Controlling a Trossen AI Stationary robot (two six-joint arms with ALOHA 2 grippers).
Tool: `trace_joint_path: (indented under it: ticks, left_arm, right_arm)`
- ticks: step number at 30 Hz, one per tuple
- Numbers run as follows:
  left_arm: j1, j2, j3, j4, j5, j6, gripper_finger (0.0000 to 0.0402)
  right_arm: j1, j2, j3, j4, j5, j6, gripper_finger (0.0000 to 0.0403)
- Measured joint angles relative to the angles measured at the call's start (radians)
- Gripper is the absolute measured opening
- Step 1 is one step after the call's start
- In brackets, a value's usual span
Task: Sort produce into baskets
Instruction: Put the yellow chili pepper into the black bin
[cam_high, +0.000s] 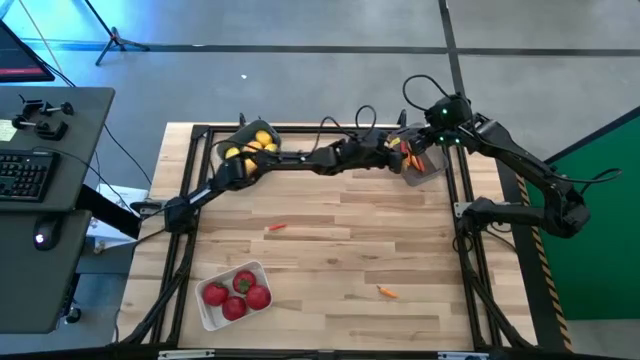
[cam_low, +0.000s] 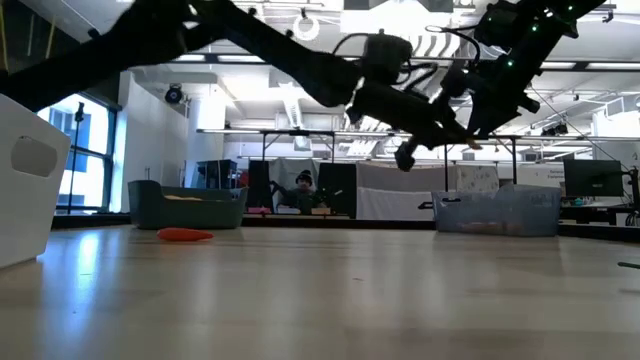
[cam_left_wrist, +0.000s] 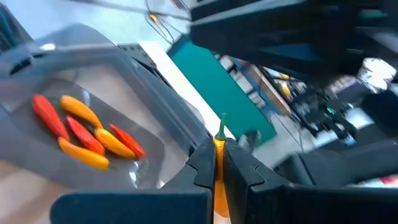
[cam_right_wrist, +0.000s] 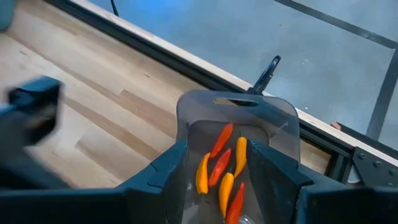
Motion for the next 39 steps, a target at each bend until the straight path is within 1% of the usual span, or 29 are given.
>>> trace_joint_path:
  ticks: [4, 8, 11, 20, 26, 31, 34, 36, 39]
  left_arm:
    - [0.001, 0.077, 0.099, 0.001, -0.068, 0.013, 0.0000]
    - [0.000, 0.129, 0.156, 0.002, -0.146, 0.109, 0.0000]
    - [-0.003, 0.152, 0.163, 0.030, -0.187, 0.198, 0.0000]
    - [-0.003, 0.202, 0.163, 0.104, -0.187, 0.383, 0.0000]
    - [-0.004, 0.205, 0.163, 0.120, -0.187, 0.496, 0.0000]
    - [-0.004, 0.205, 0.163, 0.138, -0.155, 0.618, 0.0000]
    - [-0.004, 0.224, 0.164, 0.174, -0.151, 0.660, 0.0000]
    - [-0.004, 0.241, 0.163, 0.187, -0.129, 0.664, 0.0000]
    - [-0.003, 0.266, 0.163, 0.199, -0.123, 0.666, 0.0000]
  right_arm:
    - [0.000, 0.000, 0.000, 0.023, 0.000, 0.027, 0.0149]
    - [0.000, 0.000, 0.000, 0.029, 0.000, 0.032, 0.0149]
    - [0.000, 0.000, 0.000, 0.029, 0.000, 0.033, 0.0149]
    - [0.000, 0.000, 0.000, 0.027, 0.000, 0.050, 0.0149]
    - [0.000, 0.000, 0.000, 0.027, 0.012, 0.050, 0.0149]
    - [0.000, 0.000, 0.000, 0.027, 0.038, 0.049, 0.0149]
    - [0.000, 0.000, 0.000, 0.027, 0.042, 0.047, 0.0149]
    - [0.000, 0.000, 0.000, 0.028, 0.043, 0.041, 0.0149]
    - [0.000, -0.001, 0.000, 0.028, 0.044, 0.041, 0.0149]
